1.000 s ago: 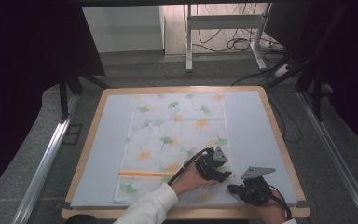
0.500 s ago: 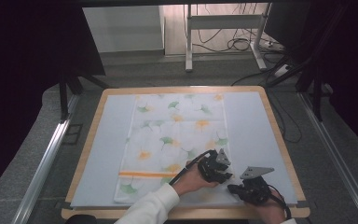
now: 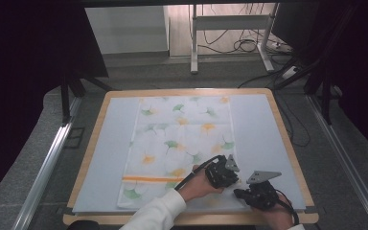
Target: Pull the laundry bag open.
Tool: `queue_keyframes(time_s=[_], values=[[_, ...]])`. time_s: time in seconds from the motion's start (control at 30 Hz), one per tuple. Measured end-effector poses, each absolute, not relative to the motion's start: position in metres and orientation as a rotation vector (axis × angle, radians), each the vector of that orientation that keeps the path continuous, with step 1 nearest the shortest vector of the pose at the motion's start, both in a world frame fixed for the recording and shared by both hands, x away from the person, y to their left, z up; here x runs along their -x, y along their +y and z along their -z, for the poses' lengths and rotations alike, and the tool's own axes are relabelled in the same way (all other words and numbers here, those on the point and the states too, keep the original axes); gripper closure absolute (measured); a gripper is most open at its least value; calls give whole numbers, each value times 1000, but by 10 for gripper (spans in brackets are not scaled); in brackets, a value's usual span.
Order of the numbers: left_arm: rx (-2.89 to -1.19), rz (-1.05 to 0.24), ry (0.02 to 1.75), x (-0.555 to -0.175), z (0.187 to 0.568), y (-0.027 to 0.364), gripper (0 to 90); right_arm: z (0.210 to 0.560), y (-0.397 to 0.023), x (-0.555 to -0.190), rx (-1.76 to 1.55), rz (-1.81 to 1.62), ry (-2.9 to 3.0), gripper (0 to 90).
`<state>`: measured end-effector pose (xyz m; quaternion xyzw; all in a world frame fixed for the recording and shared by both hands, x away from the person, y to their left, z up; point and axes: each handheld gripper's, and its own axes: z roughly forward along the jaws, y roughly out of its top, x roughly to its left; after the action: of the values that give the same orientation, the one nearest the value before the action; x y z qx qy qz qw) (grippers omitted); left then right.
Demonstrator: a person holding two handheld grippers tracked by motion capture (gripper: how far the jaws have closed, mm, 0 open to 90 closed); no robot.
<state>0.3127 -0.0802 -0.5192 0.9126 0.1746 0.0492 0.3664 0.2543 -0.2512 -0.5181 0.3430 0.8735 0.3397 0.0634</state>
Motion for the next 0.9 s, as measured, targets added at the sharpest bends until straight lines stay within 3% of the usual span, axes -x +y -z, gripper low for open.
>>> queue_keyframes(time_s=[0.2, 0.33, 0.6, 0.63, 0.9], values=[[-2351, -127, 469, -314, 521, -84, 820, 518, -251, -255, -1040, -1026, 2636, 892], [-2366, -207, 454, -313, 520, -89, 771, 518, -251, -255, -1040, -1024, 2634, 892], [-2368, -179, 464, -313, 519, -87, 851, 518, -251, -255, -1042, -1023, 2632, 892], [-2376, -183, 465, -313, 518, -86, 900, 518, -251, -255, -1041, -1022, 2631, 892], [-2368, -175, 470, -313, 519, -84, 900, 518, -251, -257, -1044, -1016, 2618, 892]])
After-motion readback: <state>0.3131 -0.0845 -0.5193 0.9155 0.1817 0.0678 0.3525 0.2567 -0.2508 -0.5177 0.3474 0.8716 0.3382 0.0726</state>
